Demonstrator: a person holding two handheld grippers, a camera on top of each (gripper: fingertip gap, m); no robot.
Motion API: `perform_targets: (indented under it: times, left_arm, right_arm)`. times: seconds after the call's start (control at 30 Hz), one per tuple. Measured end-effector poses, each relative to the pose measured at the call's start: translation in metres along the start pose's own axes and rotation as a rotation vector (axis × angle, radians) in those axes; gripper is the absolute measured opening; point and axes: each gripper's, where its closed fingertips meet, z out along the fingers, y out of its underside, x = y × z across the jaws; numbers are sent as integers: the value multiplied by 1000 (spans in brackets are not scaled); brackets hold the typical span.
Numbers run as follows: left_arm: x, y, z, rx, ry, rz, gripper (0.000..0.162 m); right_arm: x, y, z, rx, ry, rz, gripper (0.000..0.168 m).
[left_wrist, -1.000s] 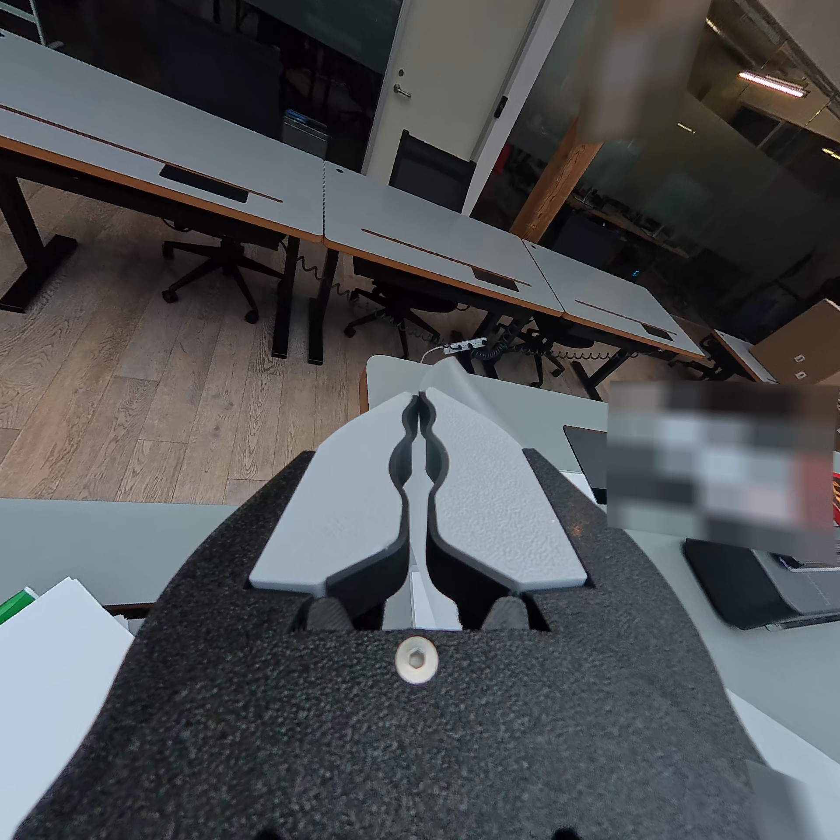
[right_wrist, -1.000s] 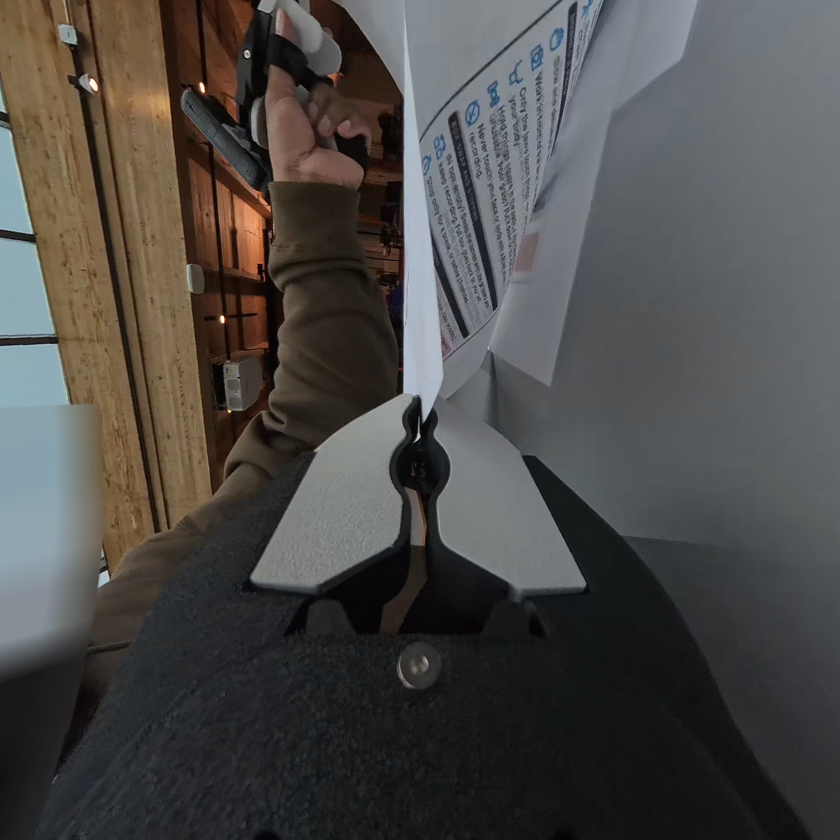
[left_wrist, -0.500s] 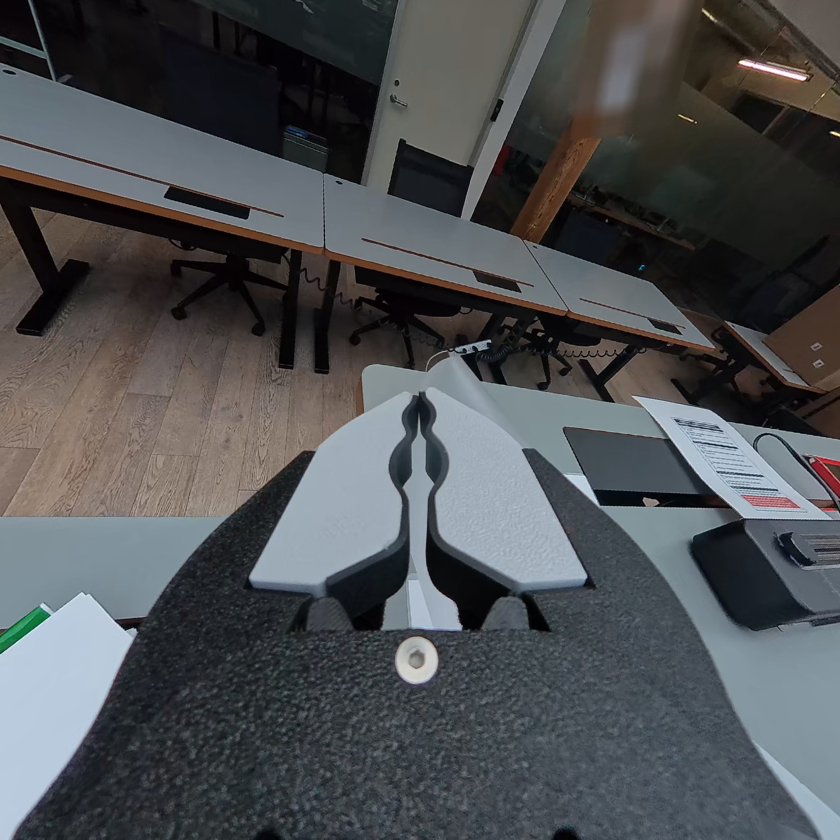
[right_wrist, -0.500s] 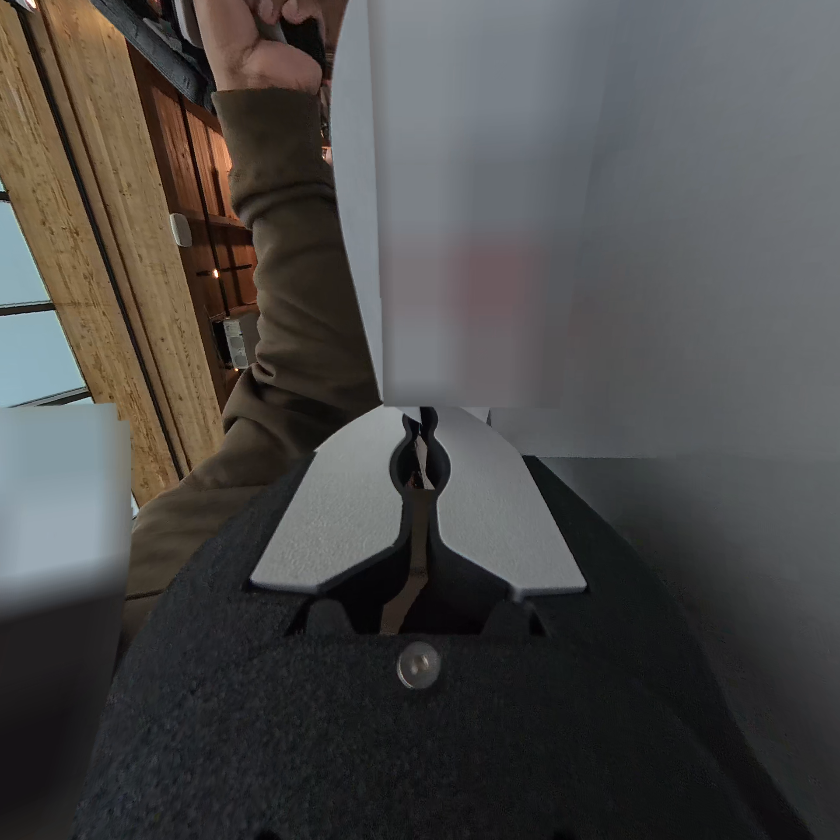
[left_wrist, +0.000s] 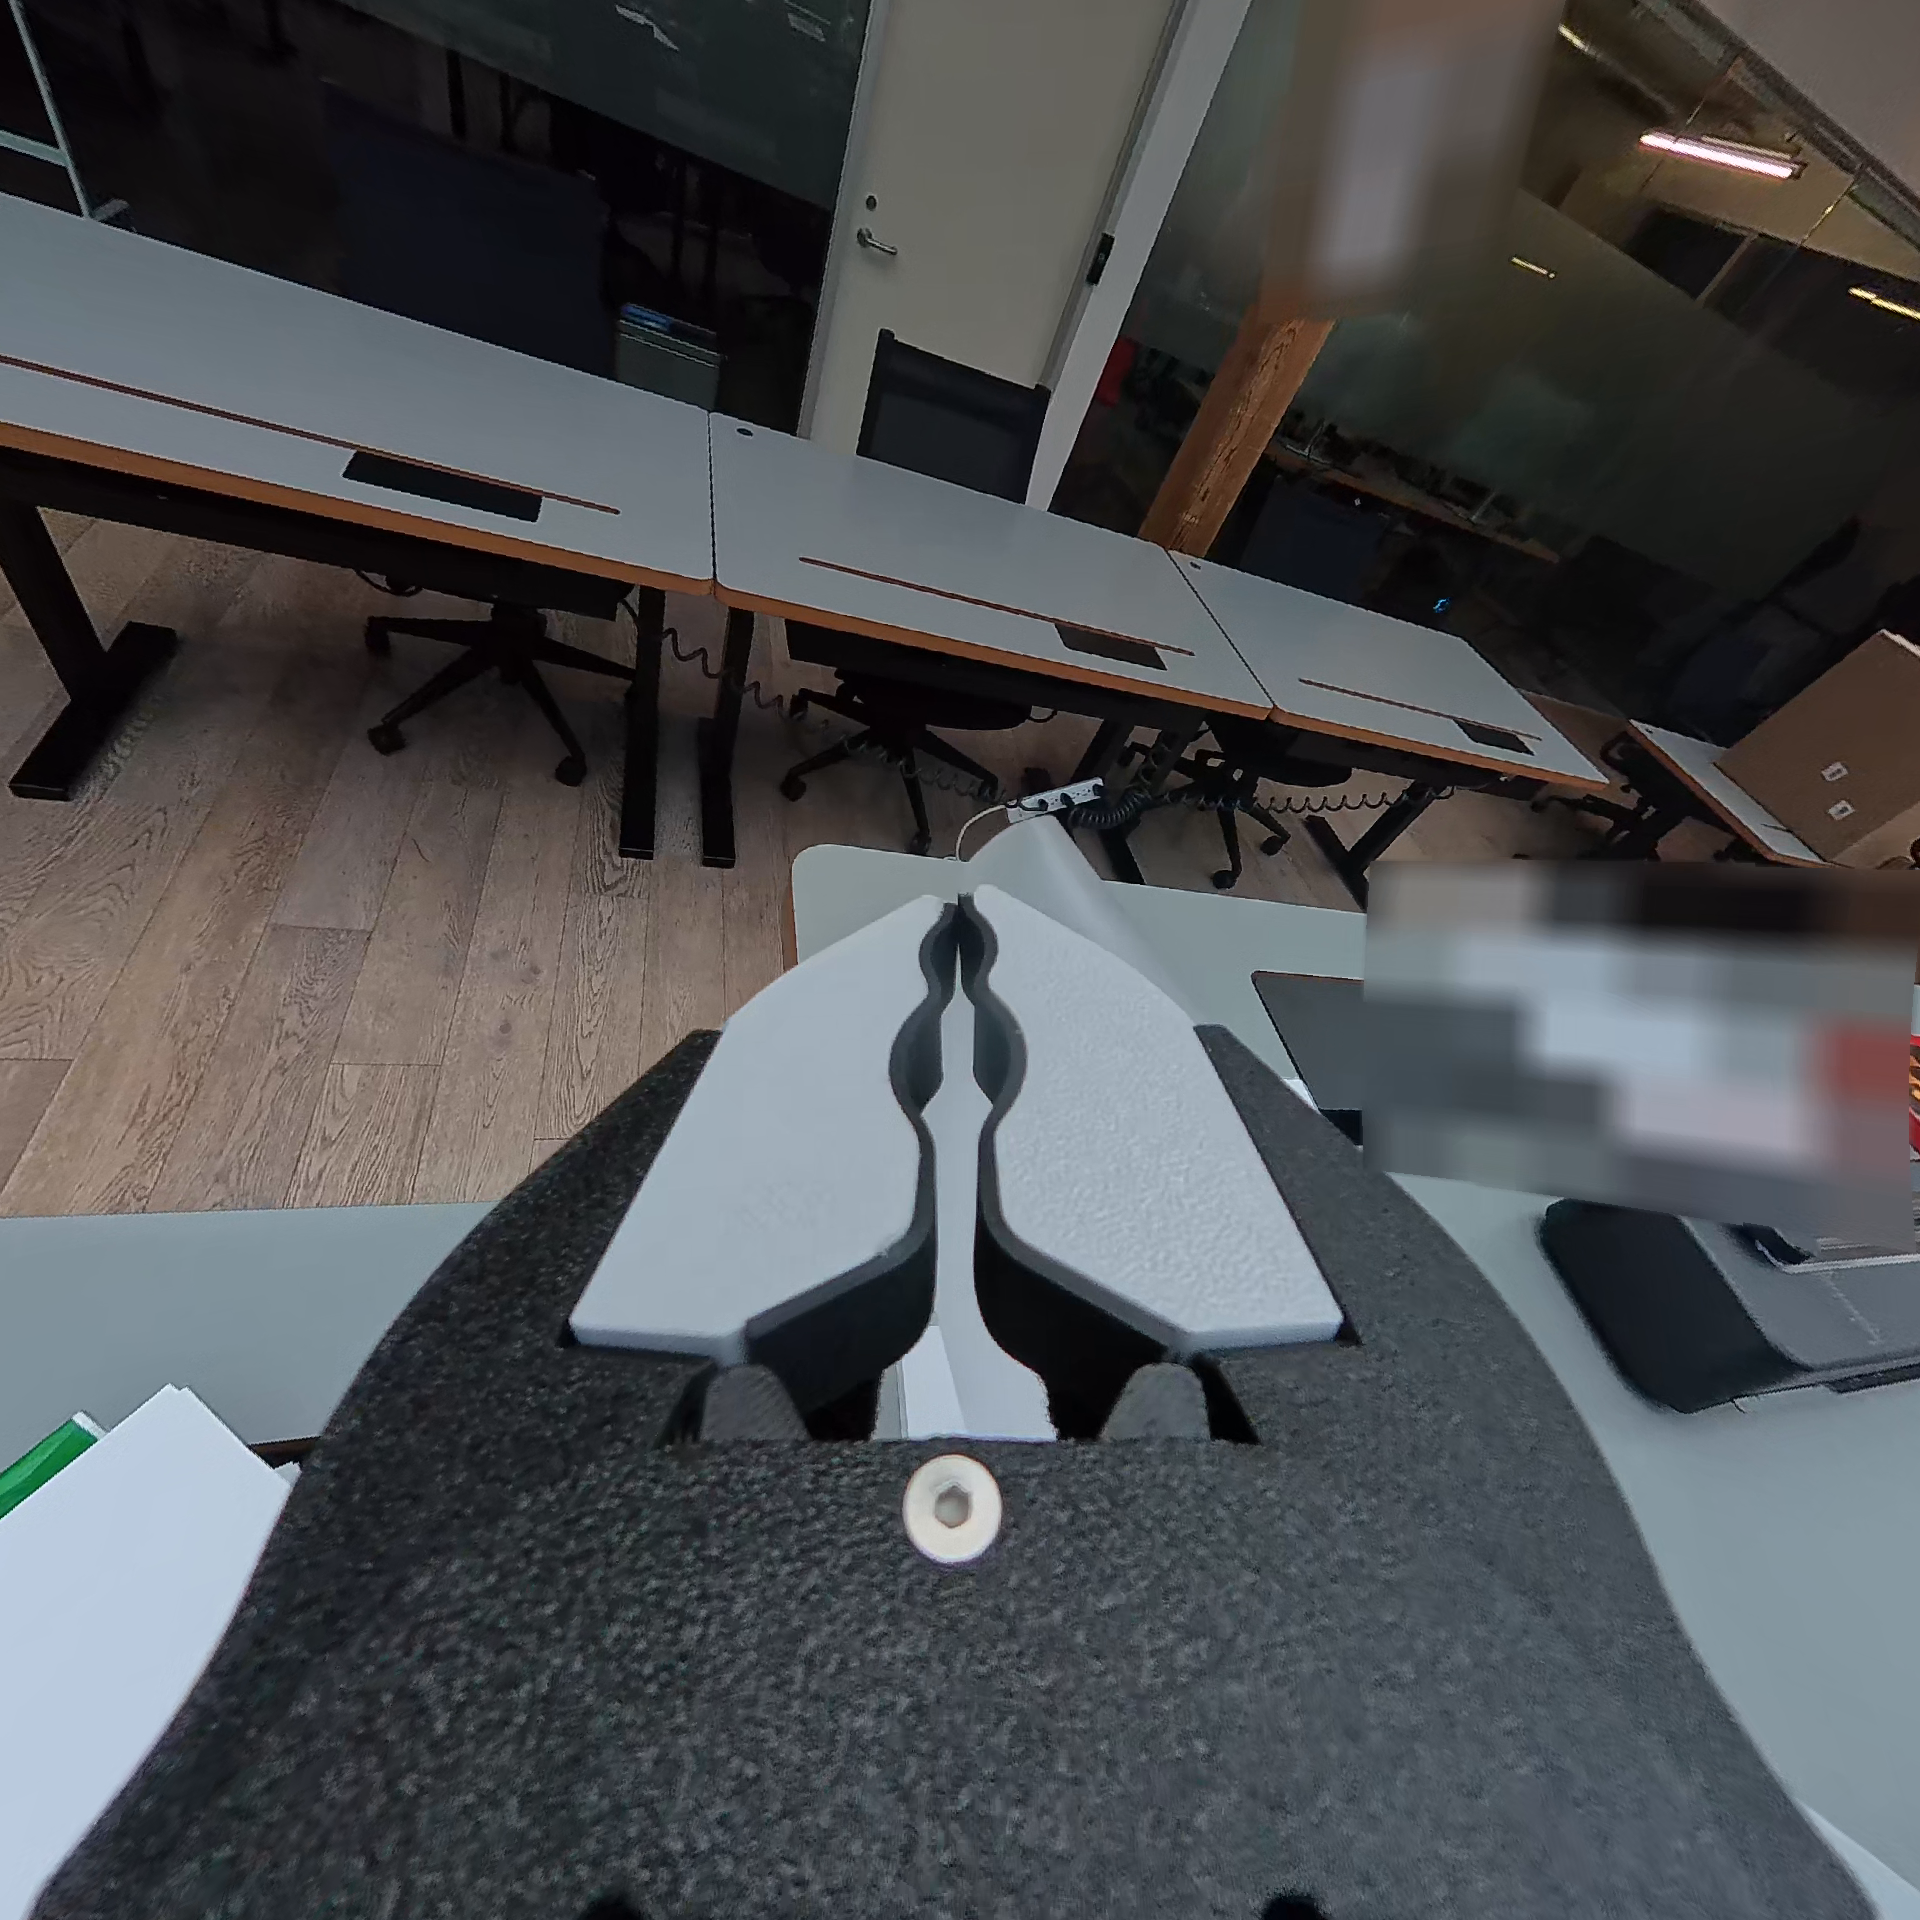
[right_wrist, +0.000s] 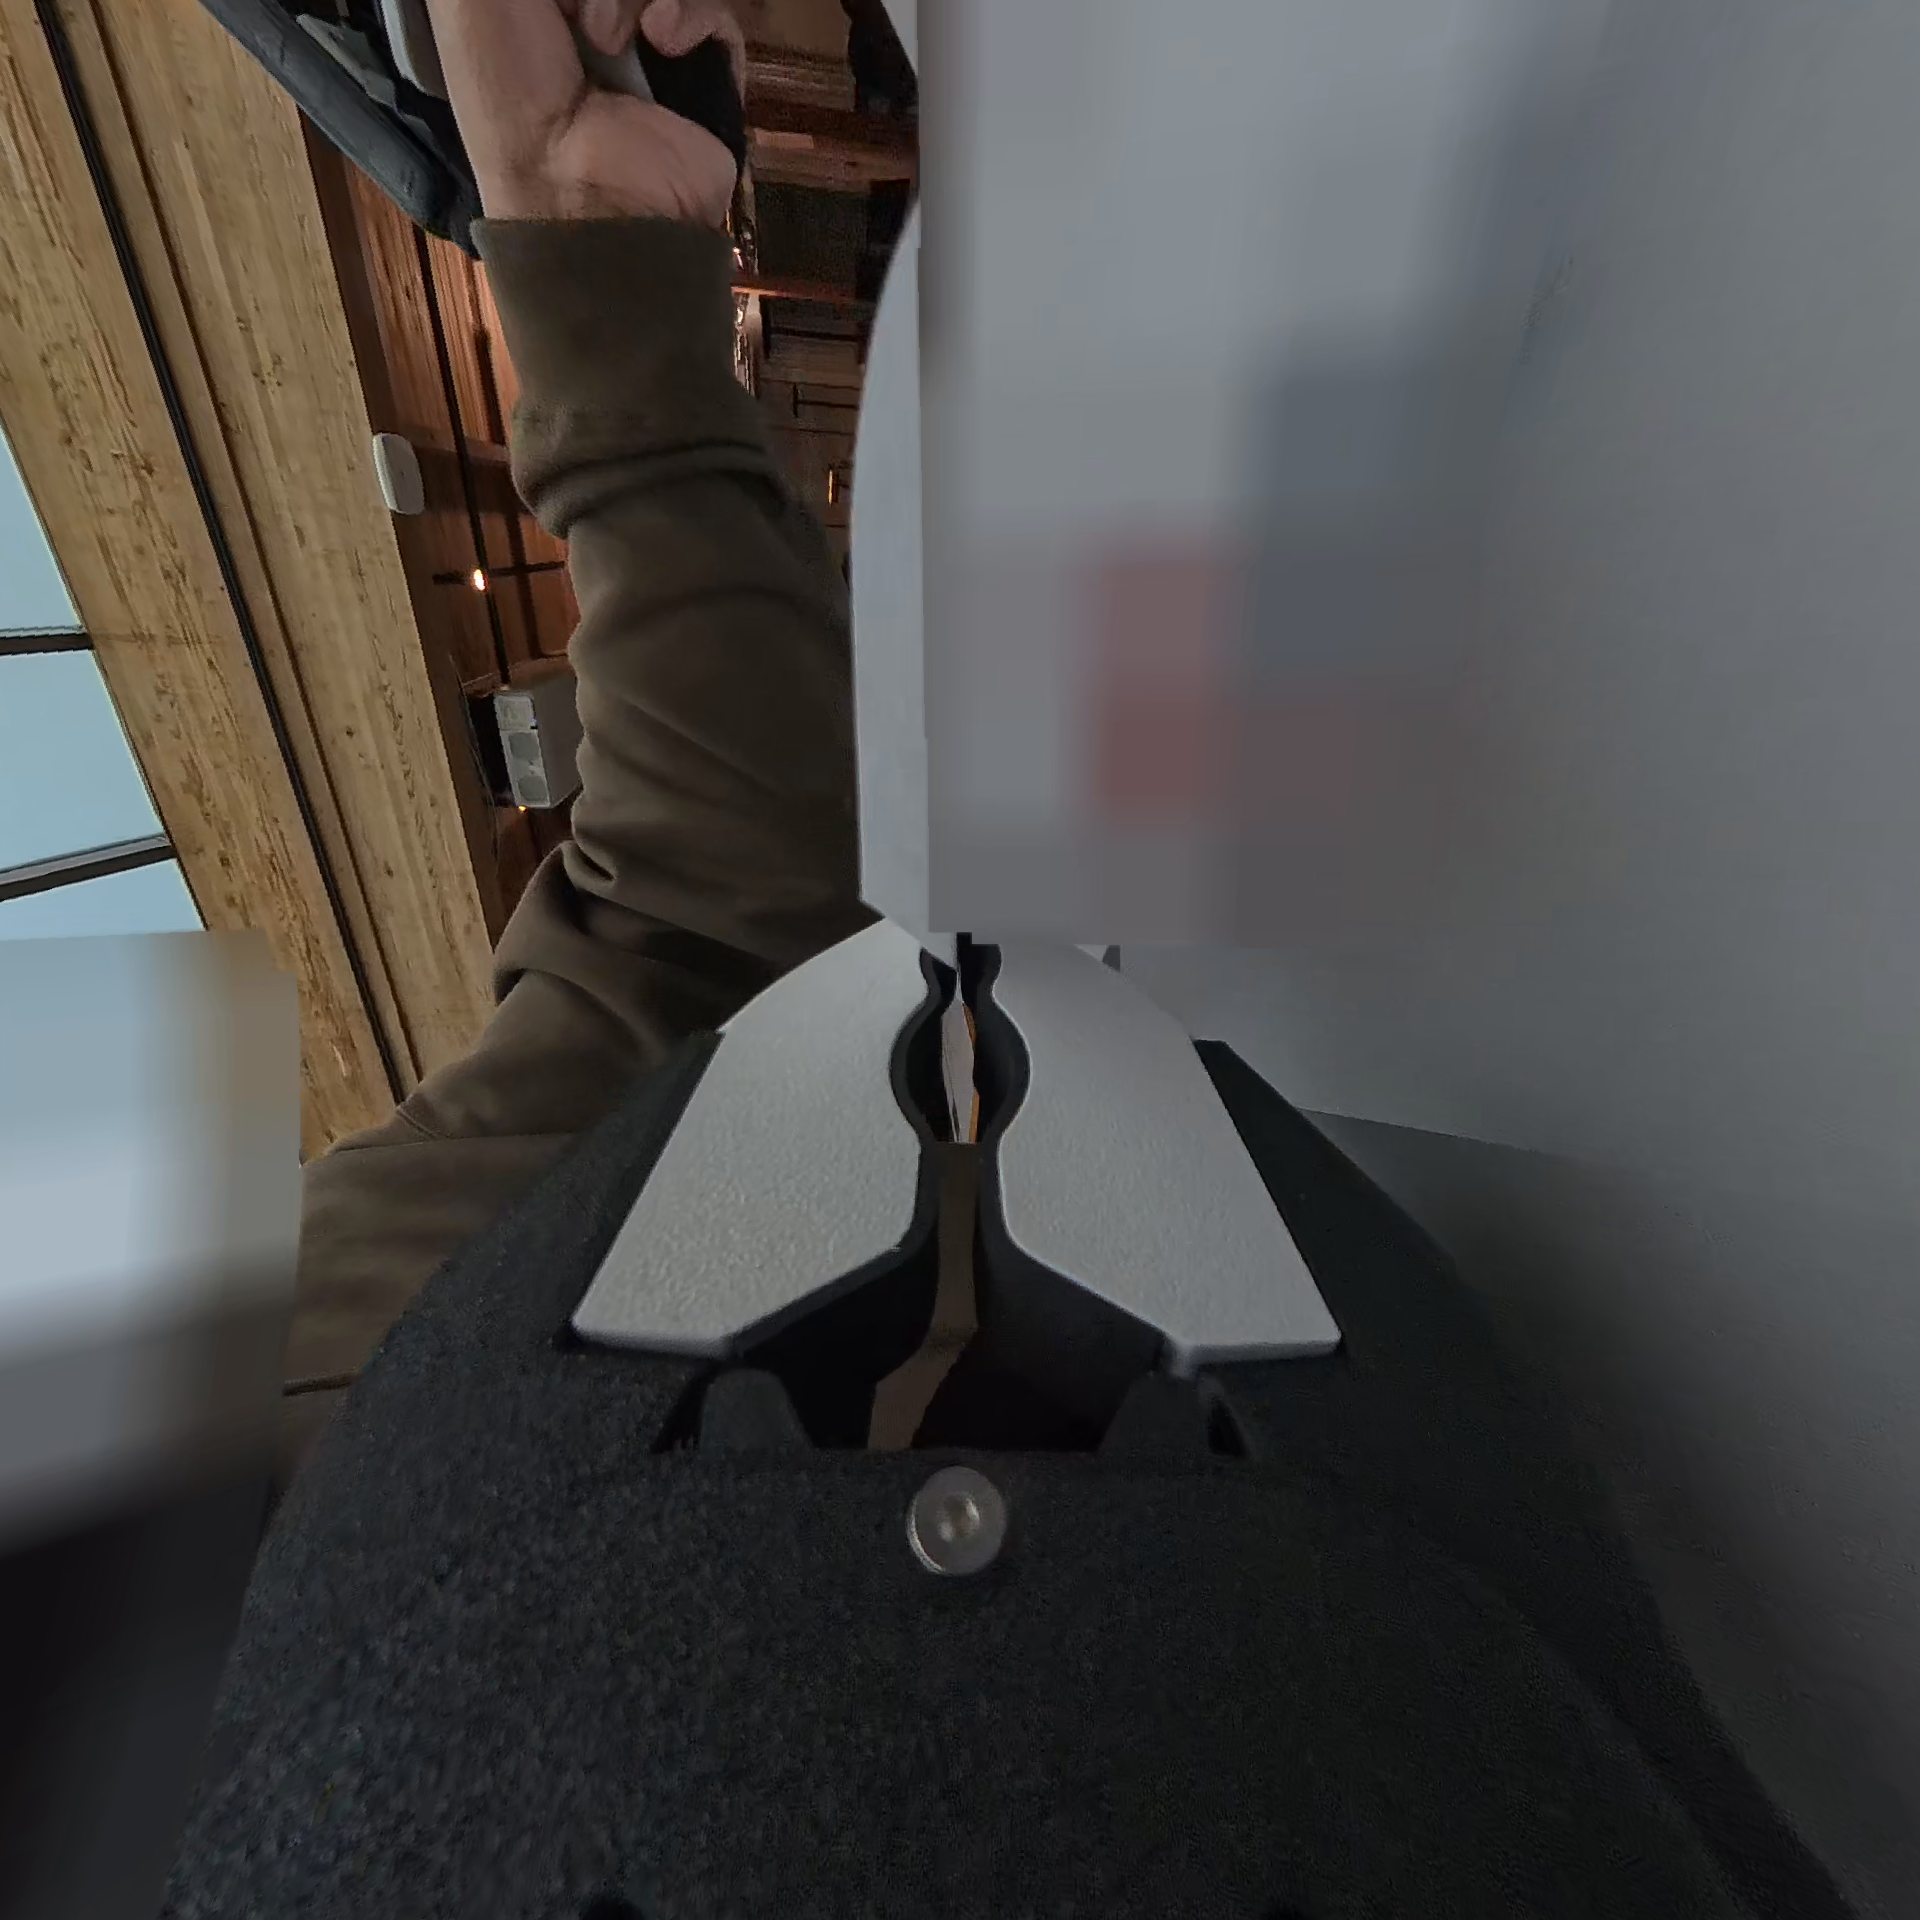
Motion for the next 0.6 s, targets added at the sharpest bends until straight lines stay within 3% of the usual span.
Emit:
perform_targets:
  times: [0.6]
  left_arm:
    - [3, 0, -3, -7, 8, 13, 0]
  right_arm:
    - [6, -32, -27, 103, 46, -18, 0]
